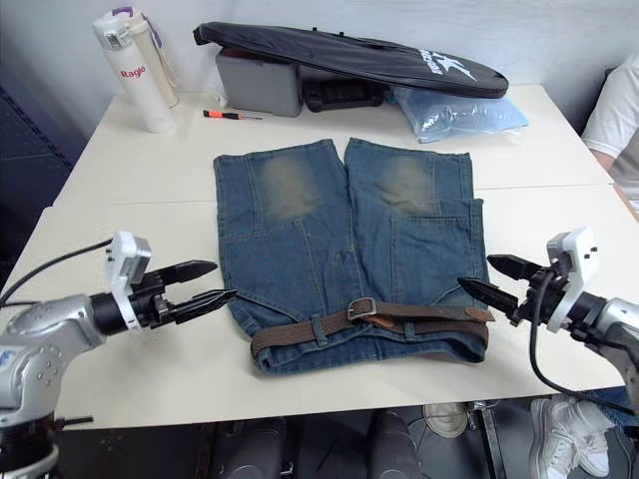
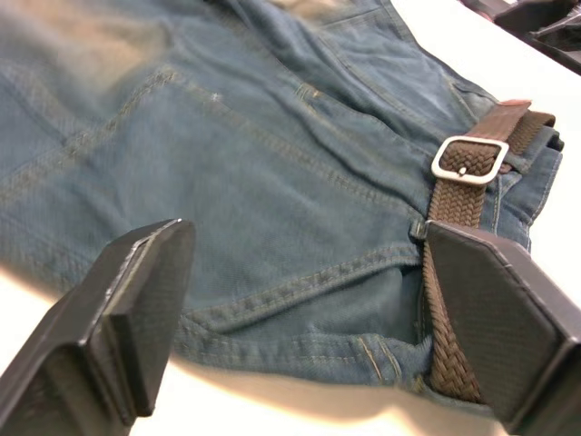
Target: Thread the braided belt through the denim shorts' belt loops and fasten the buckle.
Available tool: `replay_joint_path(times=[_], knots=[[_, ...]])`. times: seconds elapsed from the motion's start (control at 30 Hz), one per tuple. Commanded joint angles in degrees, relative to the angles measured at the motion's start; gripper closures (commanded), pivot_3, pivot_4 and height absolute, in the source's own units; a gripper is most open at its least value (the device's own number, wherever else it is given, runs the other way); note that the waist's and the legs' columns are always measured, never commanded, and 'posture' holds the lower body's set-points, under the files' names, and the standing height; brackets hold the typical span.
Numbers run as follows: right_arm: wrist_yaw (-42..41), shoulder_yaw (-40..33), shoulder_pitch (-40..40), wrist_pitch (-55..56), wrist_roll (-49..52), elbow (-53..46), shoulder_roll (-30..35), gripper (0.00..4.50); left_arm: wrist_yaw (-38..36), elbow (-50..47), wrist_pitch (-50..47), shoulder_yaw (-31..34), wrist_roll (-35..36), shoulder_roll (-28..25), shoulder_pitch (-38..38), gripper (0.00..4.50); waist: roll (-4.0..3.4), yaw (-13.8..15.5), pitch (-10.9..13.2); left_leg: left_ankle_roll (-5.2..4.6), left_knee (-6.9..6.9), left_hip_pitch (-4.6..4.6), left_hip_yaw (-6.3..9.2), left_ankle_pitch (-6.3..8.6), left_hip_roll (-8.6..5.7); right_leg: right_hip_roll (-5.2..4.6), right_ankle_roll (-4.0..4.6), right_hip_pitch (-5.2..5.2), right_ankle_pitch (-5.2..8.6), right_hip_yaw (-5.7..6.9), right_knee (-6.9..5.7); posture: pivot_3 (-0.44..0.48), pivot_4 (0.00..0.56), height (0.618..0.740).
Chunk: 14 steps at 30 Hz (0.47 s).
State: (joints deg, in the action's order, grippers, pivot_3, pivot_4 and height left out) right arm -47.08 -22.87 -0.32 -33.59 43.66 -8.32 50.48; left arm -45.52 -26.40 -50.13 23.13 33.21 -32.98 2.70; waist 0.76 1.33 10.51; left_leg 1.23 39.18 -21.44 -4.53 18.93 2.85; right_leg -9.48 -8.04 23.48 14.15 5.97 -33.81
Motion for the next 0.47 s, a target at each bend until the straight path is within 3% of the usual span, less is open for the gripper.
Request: replay_joint_path(times=[0.03,0.17,0.2,0.3,0.47], knots=[[4.47,1.04,0.00,2.61,-6.00,-1.68,-1.44,0.00,5.17,-3.76,4.53,0.45,-2.22,1.80,-4.27,0.02,0.00,0.00,0.00,0.00,0.00,-0.01,0.00,0.00,0.00,0.00,0.00,0.01,0.00,0.00,0.00,0.000,0.150,0.740],[4.96,2.10,0.75,3.67,-8.61,-2.33,-3.58,0.00,8.83,-4.56,10.26,-2.21,-5.70,3.43,-7.38,0.02,-0.04,0.22,0.03,0.00,0.00,0.00,0.01,0.00,0.00,0.00,0.02,0.00,0.01,0.01,0.01,0.000,0.150,0.740],[4.94,2.20,0.92,3.86,-9.06,-2.44,-4.07,0.00,9.43,-4.40,11.78,-2.62,-6.44,3.93,-7.96,0.02,-0.35,-0.09,-0.12,-0.12,-0.07,-0.24,0.33,0.05,-0.14,-0.22,0.01,-0.29,0.01,0.27,0.11,0.000,0.150,0.740],[5.69,0.78,0.75,1.33,-7.71,-1.75,-5.45,0.00,11.82,-3.12,17.27,-3.66,-9.93,5.23,-9.78,0.02,-0.58,-1.49,-0.23,-0.68,-0.27,-0.68,2.67,-0.28,-1.34,-1.49,-0.44,-1.38,0.34,2.61,0.18,0.000,0.150,0.740],[4.86,-0.55,1.84,2.56,-8.82,-2.32,-5.46,0.00,10.98,-0.15,23.81,-3.78,-11.41,5.65,-13.06,0.02,-0.55,-0.28,-0.23,-0.26,-0.04,-0.66,2.41,-0.59,-1.19,-1.40,-0.26,-0.94,0.31,2.71,0.02,0.000,0.150,0.740]])
